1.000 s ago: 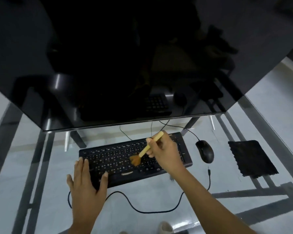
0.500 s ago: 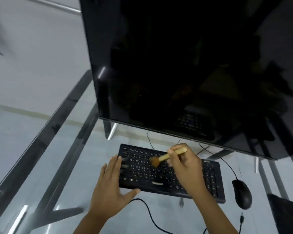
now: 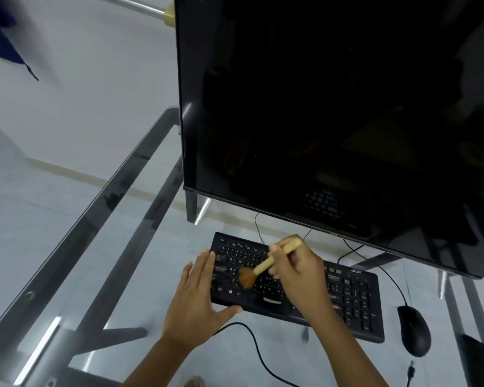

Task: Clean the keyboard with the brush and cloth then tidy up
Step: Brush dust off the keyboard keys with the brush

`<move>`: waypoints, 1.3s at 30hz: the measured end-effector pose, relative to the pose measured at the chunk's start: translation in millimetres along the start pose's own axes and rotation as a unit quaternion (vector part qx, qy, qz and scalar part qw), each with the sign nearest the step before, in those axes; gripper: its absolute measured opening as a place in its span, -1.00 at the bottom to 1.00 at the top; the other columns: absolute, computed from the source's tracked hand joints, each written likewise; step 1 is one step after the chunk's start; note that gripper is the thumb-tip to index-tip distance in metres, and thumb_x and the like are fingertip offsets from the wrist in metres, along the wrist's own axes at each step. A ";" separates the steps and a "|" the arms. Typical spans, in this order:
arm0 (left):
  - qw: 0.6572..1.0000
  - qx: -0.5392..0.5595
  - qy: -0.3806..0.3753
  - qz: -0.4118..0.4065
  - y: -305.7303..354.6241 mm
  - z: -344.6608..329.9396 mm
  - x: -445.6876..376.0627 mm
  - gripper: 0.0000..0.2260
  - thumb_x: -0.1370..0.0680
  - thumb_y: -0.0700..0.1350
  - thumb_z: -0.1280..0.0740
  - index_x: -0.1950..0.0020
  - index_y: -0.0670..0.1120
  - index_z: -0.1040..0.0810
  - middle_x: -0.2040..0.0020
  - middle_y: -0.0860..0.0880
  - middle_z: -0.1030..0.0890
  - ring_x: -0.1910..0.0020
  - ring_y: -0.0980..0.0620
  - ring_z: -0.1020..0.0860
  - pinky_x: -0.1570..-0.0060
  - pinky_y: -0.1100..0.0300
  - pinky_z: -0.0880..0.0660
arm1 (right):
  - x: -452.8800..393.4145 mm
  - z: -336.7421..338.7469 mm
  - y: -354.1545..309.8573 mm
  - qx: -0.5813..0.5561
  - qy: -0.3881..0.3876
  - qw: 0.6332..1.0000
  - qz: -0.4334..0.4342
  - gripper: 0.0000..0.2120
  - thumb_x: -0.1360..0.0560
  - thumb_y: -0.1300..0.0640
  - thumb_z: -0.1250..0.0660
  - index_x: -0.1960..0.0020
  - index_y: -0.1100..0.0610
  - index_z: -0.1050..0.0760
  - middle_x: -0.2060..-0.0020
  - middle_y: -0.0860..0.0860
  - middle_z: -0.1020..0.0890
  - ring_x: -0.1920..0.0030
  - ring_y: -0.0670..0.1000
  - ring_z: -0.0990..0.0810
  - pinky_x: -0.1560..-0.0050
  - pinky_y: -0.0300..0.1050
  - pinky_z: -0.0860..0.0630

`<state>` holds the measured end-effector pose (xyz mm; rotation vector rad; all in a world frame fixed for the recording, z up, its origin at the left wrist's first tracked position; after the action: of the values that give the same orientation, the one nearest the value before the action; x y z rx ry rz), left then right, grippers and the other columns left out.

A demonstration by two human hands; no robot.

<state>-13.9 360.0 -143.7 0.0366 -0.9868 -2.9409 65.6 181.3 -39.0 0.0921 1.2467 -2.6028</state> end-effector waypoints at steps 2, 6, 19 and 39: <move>1.000 -0.004 -0.001 0.003 -1.0 0.3 0.6 0.01 -0.33 0.50 -0.23 -0.56 -0.04 0.04 -0.56 0.00 -0.08 -0.54 0.06 0.01 -0.49 0.03 -0.03 | 0.9 -7.5 -4.2 0.037 -0.053 0.998 0.005 -0.89 -0.57 0.04 -0.28 0.13 0.00 -0.48 0.24 -0.11 -0.62 0.24 -0.15 -0.60 0.19 -0.19 -0.55; 1.000 0.004 0.000 0.004 1.9 1.5 -0.2 0.02 -0.32 0.48 -0.26 -0.56 -0.04 0.06 -0.55 0.03 -0.06 -0.52 0.19 0.12 -0.50 0.14 0.08 | -2.6 -2.0 -6.7 -0.009 -0.002 1.000 0.001 -0.93 -0.58 0.12 -0.28 0.08 0.05 -0.50 0.20 -0.12 -0.65 0.24 -0.16 -0.57 0.22 -0.36 -0.47; 1.000 0.009 0.010 -0.006 0.7 -0.3 0.5 0.01 -0.33 0.44 -0.30 -0.55 -0.10 0.00 -0.54 -0.03 -0.16 -0.53 0.07 -0.06 -0.49 0.19 0.12 | -10.6 -24.8 -11.7 -0.075 0.035 0.996 -0.027 -0.95 -0.58 0.10 -0.28 0.04 0.00 -0.51 0.15 -0.06 -0.65 0.13 -0.10 -0.64 0.14 -0.22 -0.58; 1.000 0.013 0.000 0.001 0.5 0.1 0.6 0.02 -0.32 0.48 -0.25 -0.56 -0.07 0.04 -0.56 0.03 -0.09 -0.51 0.24 0.14 -0.49 0.13 0.08 | -5.6 -7.5 3.2 0.001 0.078 0.992 -0.100 -0.94 -0.58 0.20 -0.25 0.04 0.11 -0.49 0.16 -0.03 -0.62 0.22 -0.14 -0.61 0.20 -0.24 -0.52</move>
<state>-14.5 359.6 -143.3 0.0369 -1.0255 -2.9253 71.4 186.3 -45.3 0.1842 1.3688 -2.8145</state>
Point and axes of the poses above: each hand's wrist, its own x-axis away from the middle knuckle, its own z-axis out of the back of the hand, y = z × x, the point moved 4 cm from there along -x, towards the middle knuckle
